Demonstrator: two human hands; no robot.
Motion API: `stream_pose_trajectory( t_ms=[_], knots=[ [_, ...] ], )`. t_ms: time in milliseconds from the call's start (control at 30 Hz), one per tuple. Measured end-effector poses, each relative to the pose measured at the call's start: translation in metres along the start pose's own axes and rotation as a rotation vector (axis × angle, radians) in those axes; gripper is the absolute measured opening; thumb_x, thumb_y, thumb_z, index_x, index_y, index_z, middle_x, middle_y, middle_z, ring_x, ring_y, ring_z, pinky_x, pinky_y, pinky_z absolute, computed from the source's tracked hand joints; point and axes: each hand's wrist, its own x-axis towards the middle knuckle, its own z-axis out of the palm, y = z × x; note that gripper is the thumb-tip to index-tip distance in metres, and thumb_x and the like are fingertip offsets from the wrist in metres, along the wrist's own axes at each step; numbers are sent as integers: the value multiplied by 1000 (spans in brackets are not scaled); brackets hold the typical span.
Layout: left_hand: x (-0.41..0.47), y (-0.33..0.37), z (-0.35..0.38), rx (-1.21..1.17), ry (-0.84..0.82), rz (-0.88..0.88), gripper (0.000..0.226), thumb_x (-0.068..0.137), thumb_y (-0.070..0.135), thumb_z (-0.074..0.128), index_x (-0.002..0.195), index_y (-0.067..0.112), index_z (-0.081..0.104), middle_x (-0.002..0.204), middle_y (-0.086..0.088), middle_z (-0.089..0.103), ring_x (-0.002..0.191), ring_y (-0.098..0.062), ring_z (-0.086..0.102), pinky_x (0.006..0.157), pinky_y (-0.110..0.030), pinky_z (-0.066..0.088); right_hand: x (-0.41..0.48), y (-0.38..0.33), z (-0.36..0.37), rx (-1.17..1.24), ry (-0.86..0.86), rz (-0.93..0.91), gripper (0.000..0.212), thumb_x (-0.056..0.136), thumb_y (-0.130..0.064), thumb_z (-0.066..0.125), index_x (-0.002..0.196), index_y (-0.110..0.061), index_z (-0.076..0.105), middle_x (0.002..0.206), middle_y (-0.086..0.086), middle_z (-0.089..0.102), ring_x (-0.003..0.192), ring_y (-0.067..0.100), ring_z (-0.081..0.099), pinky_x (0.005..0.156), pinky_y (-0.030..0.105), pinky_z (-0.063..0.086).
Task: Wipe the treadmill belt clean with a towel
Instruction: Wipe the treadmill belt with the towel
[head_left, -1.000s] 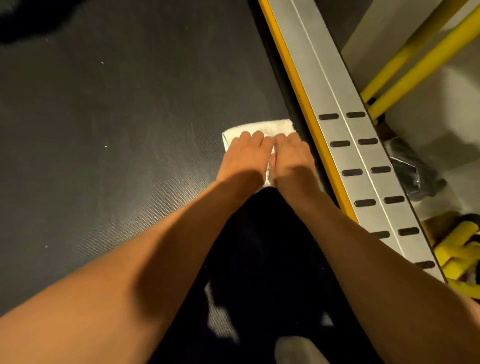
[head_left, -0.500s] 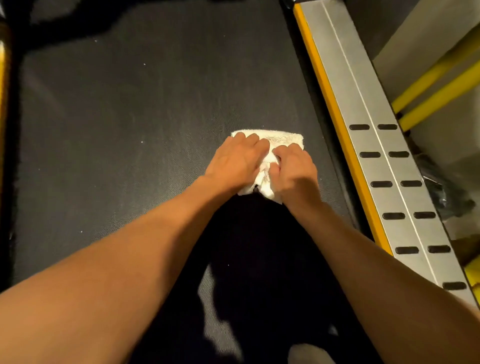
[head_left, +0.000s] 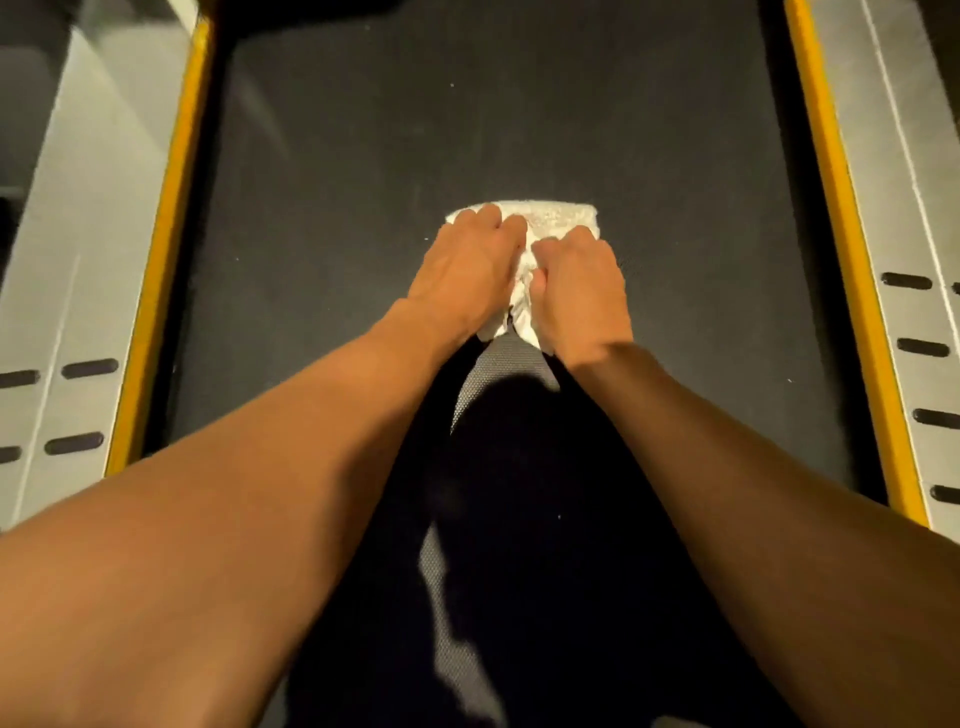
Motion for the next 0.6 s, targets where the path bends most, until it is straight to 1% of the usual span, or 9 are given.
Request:
stream_pose_trajectory(
  t_ms=[67, 100, 167, 233, 333, 367, 433, 500, 600],
  knots=[
    [-4, -16, -4, 48, 41, -100, 21, 84, 11, 49, 102, 8, 58, 100, -14, 56, 93, -35, 52, 78, -45, 44, 14, -21, 3, -1, -2, -32, 20, 95, -11, 45, 109, -6, 58, 112, 14, 50, 105, 32, 46, 71, 33, 29],
    [-13, -22, -4, 69, 62, -94, 21, 84, 12, 47, 101, 7, 59, 97, -14, 56, 89, -36, 52, 74, -44, 43, 14, -28, 4, -1, 1, -45, 20, 94, -9, 45, 109, -6, 58, 111, 14, 50, 104, 32, 46, 71, 34, 31],
    [-37, -26, -1, 99, 138, 16, 26, 81, 16, 39, 91, 5, 60, 85, -15, 55, 75, -35, 52, 62, -38, 38, -3, -33, 12, -11, -22, -84, 21, 93, -7, 45, 109, -6, 59, 110, 13, 50, 104, 31, 46, 70, 34, 35],
    [-58, -29, 0, 118, 140, 107, 23, 79, 15, 41, 86, 6, 60, 80, -12, 54, 69, -32, 51, 58, -35, 37, -26, -34, 15, -4, -32, -114, 24, 95, -8, 45, 114, -5, 58, 112, 14, 50, 104, 32, 45, 72, 32, 34],
    [-56, -40, -9, 81, 85, 9, 15, 82, 10, 53, 94, 6, 60, 90, -13, 53, 82, -33, 50, 65, -40, 41, -18, -45, 17, -14, -21, -110, 23, 94, -9, 45, 112, -7, 58, 114, 15, 50, 104, 32, 46, 72, 32, 31],
    [-54, -45, -12, 26, 78, -73, 15, 84, 11, 53, 97, 7, 59, 95, -12, 53, 88, -33, 49, 70, -41, 42, -9, -50, 17, -17, -31, -122, 21, 93, -6, 44, 108, -6, 58, 112, 15, 50, 103, 33, 46, 70, 33, 31],
    [-53, -50, -19, 74, 68, -146, 20, 83, 10, 56, 103, 8, 58, 100, -12, 52, 94, -33, 48, 74, -40, 43, 5, -63, 15, -27, -54, -161, 20, 91, -1, 43, 105, -4, 58, 111, 15, 50, 102, 34, 45, 68, 35, 31],
    [-61, -55, -23, 183, 52, -117, 22, 79, 9, 60, 102, 8, 59, 97, -13, 53, 89, -34, 50, 69, -39, 41, 3, -75, 13, -39, -82, -173, 22, 89, -1, 43, 106, -5, 57, 112, 15, 49, 102, 33, 45, 69, 35, 31],
    [-86, -61, -18, 259, 23, -1, 23, 70, 8, 68, 92, 5, 60, 84, -13, 54, 70, -33, 51, 59, -37, 38, -26, -78, 17, -80, -97, -235, 19, 91, -2, 42, 104, -6, 55, 110, 12, 46, 102, 31, 44, 67, 34, 32]
  ],
)
